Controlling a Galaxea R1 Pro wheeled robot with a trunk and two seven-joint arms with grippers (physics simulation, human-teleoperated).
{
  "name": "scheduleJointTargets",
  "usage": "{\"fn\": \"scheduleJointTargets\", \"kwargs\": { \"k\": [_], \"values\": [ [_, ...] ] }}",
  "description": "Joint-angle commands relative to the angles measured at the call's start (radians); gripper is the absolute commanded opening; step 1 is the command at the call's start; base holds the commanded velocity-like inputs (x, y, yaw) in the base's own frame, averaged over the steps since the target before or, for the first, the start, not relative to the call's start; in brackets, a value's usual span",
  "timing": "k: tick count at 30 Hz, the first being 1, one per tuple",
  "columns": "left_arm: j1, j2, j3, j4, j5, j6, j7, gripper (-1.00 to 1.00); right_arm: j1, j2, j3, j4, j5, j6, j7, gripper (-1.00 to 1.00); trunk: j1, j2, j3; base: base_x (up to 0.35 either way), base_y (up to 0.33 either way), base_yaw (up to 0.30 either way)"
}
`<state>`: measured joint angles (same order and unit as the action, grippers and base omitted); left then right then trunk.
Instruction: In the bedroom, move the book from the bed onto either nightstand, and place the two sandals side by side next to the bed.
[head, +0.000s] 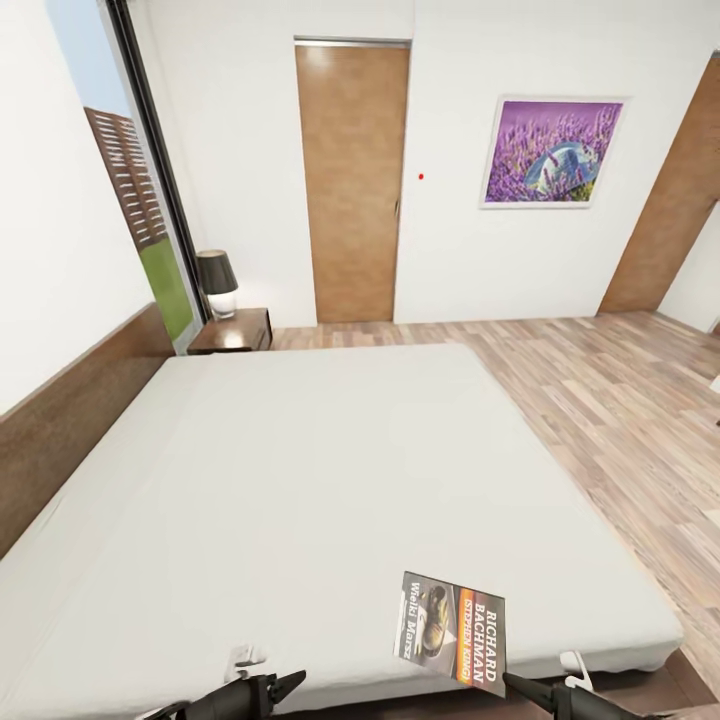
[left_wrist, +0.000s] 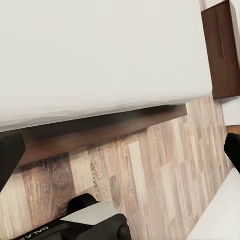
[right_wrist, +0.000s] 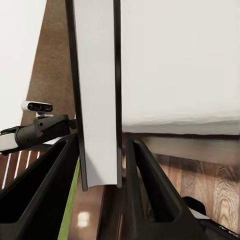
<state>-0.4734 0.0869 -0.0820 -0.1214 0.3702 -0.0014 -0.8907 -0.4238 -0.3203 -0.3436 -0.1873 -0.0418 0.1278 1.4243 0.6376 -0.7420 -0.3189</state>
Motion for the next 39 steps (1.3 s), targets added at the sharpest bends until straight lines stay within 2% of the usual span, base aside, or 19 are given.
{"fn": "scheduleJointTargets", "kwargs": {
  "k": [1,39],
  "values": [
    [-0.001,0.001,-0.008,0.000,0.009,0.000,-0.002,1.00,0.000,0.000,0.001,0.000,-0.004,0.010,0.002,-1.00,0.000,-0.001,0.000,0.000,0.000,0.000],
    [-0.001,0.001,-0.008,0.001,0.009,0.000,-0.004,1.00,-0.001,0.000,0.001,0.000,-0.004,0.010,0.003,-1.00,0.000,-0.001,0.062,0.000,0.000,0.000]
  ]
}}
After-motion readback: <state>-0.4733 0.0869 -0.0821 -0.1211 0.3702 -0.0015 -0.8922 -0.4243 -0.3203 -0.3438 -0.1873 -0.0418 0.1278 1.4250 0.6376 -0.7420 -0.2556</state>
